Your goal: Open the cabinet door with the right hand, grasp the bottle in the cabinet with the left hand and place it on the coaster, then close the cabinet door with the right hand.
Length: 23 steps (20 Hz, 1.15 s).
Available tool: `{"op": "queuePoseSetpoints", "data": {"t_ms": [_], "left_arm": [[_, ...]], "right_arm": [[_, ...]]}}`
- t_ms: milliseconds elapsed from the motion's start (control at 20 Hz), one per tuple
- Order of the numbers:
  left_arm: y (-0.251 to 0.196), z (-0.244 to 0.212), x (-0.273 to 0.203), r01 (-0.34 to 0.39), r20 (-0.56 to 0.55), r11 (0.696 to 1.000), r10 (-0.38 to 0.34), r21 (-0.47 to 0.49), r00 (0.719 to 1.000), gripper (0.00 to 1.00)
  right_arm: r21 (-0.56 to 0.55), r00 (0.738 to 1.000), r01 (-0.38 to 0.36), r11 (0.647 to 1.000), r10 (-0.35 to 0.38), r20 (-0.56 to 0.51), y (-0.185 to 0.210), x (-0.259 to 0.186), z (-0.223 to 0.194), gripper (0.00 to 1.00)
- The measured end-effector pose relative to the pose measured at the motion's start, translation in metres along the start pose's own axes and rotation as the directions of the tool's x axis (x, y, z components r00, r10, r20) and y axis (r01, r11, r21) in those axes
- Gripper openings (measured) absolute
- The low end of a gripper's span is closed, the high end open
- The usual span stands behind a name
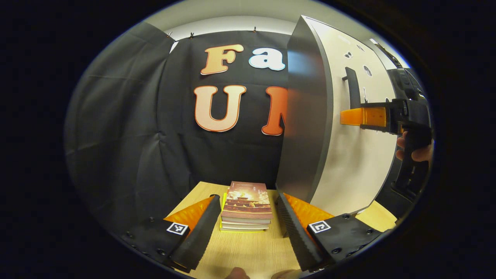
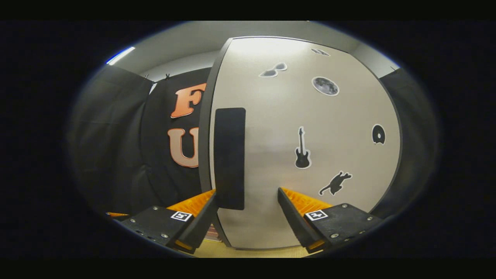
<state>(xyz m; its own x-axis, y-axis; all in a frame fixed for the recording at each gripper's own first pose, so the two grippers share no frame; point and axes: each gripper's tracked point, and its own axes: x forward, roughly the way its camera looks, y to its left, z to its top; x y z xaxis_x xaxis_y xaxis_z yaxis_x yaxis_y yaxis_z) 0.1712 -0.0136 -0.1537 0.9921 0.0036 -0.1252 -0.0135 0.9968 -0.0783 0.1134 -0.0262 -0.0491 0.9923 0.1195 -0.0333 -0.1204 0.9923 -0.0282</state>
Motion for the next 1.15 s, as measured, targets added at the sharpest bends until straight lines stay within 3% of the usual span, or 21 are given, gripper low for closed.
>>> {"op": "queuePoseSetpoints", "data": {"t_ms": [150,350,800,1000,1150], "left_arm": [[-0.005,0.012,-0.017,-0.003,0.011,1.0,0.003,-0.004,1.0,0.97],[-0.018,0.024,-0.054,-0.006,0.026,1.0,0.006,0.008,1.0,0.96],[-0.066,0.043,-0.171,0.021,0.05,0.999,-0.023,0.048,0.998,0.96],[-0.083,0.048,-0.213,0.035,0.059,0.998,-0.038,0.056,0.998,0.97],[-0.083,0.048,-0.213,0.035,0.059,0.998,-0.038,0.056,0.998,0.97]], "right_arm": [[0.013,1.0,-0.019,1.0,0.019,0.001,0.002,-0.021,-0.001,0.93],[0.011,0.999,-0.038,0.999,0.039,-0.016,-0.001,-0.096,-0.01,0.94],[-0.037,0.996,0.076,0.996,-0.078,-0.049,-0.052,-0.279,-0.036,0.94],[-0.027,0.995,0.092,0.995,-0.093,-0.032,-0.064,-0.331,-0.023,0.94],[-0.032,0.995,0.096,0.995,-0.097,-0.012,-0.069,-0.355,-0.015,0.94]]}}
